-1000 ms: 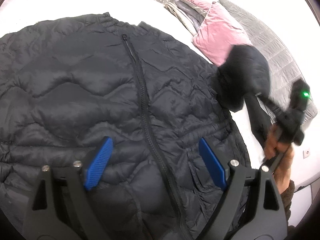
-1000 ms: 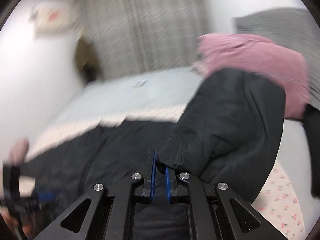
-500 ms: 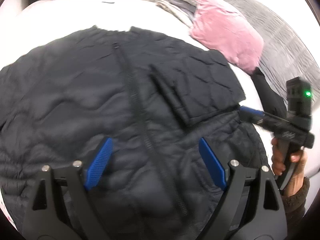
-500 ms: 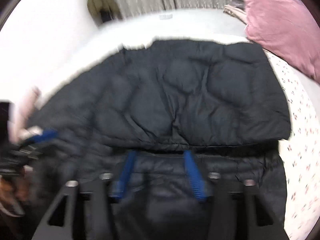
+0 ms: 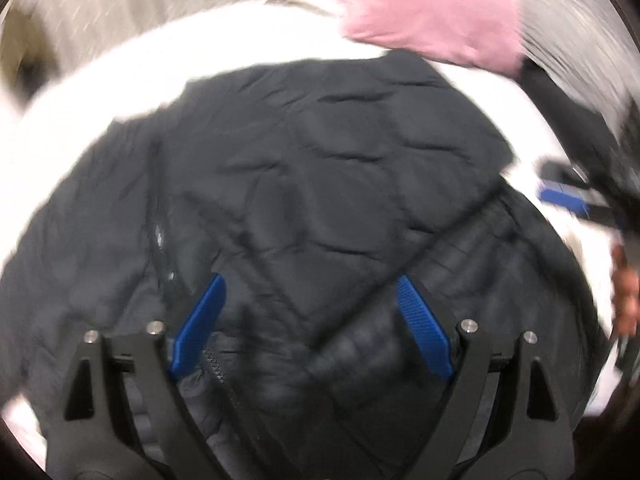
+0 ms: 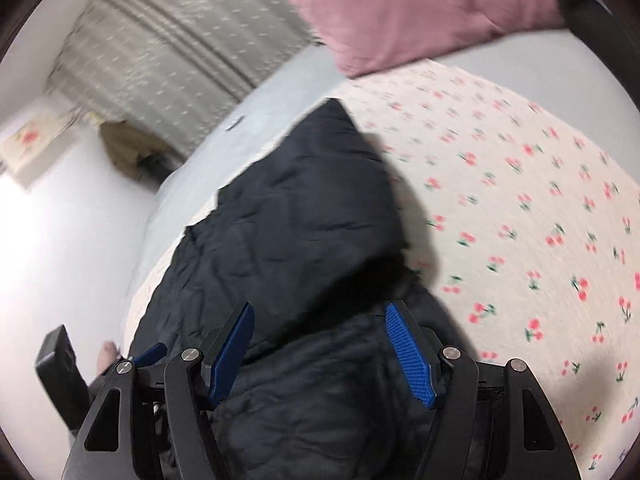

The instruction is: Fold large clothes

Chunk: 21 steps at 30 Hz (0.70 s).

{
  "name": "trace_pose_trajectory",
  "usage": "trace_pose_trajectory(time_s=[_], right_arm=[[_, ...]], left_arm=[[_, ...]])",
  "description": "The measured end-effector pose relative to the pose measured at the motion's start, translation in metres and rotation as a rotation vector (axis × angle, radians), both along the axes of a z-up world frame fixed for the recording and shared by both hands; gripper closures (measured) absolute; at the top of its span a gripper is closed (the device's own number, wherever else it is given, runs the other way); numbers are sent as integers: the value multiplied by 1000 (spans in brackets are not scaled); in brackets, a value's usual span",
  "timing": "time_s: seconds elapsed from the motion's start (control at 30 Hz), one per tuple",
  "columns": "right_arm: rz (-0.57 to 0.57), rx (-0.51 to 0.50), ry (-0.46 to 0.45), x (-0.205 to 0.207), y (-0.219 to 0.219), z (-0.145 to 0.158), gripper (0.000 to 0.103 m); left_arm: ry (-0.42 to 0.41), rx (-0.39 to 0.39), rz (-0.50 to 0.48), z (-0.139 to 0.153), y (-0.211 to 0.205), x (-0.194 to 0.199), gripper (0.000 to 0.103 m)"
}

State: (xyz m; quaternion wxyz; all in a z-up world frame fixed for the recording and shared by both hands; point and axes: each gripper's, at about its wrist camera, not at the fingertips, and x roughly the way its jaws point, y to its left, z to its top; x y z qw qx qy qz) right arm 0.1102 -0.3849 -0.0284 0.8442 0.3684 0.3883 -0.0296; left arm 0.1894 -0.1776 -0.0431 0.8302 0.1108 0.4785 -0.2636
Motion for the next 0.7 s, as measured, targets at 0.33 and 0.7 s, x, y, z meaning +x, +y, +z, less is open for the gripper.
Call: trace_pose_trajectory(time_s=[0.33,0.7], right_arm=[[-134,25,57,-17,-38,-18,33],[-133,-121,98,6,-34,-27,33]], left_arm=[[76,-377,157,14,39,61,92],[-3,-51,429,1,91,110,92]])
